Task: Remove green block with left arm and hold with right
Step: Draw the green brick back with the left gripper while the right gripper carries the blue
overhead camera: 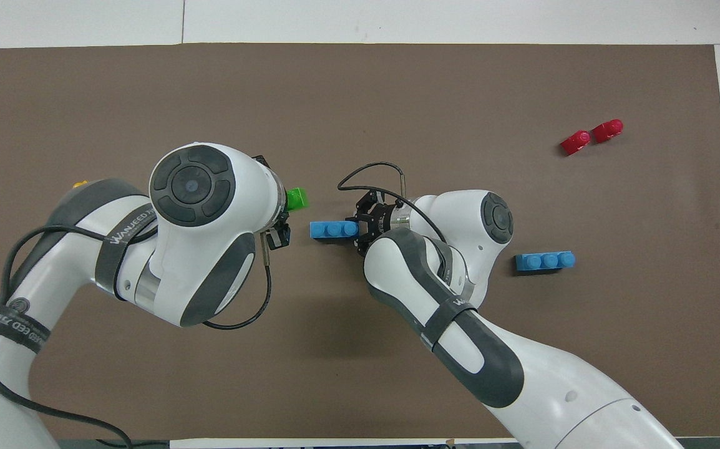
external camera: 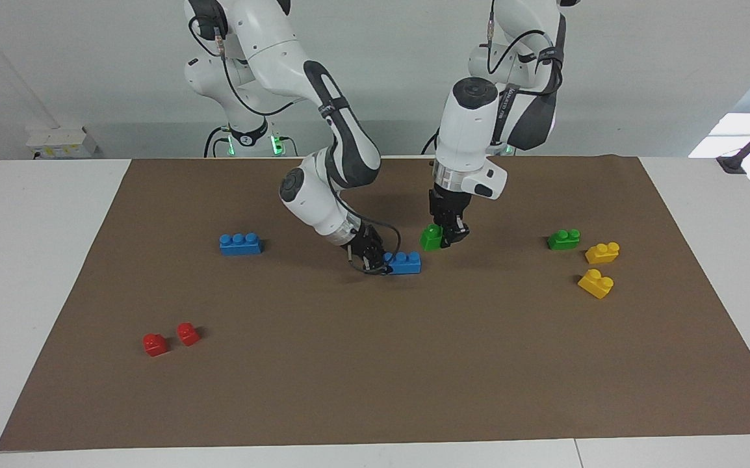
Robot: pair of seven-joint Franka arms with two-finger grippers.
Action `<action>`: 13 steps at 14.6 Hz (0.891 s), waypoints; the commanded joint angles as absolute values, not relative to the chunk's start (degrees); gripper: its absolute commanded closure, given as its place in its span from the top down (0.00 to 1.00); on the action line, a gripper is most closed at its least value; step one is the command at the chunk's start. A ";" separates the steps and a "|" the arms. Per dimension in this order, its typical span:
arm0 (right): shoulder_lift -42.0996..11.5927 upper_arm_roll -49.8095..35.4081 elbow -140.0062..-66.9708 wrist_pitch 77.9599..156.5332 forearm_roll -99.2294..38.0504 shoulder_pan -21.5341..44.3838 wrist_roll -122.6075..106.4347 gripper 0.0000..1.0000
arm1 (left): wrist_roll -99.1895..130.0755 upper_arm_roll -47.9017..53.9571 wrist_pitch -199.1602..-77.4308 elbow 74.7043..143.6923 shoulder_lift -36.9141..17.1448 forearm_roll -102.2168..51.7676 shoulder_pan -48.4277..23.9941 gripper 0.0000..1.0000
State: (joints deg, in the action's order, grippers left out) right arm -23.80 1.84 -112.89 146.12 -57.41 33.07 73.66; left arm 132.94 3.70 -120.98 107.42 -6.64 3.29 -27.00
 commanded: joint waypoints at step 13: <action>-21.88 1.93 -103.35 113.81 -35.77 0.11 63.57 0.00 | 77.72 3.96 -123.39 119.70 -2.11 3.60 -9.68 0.00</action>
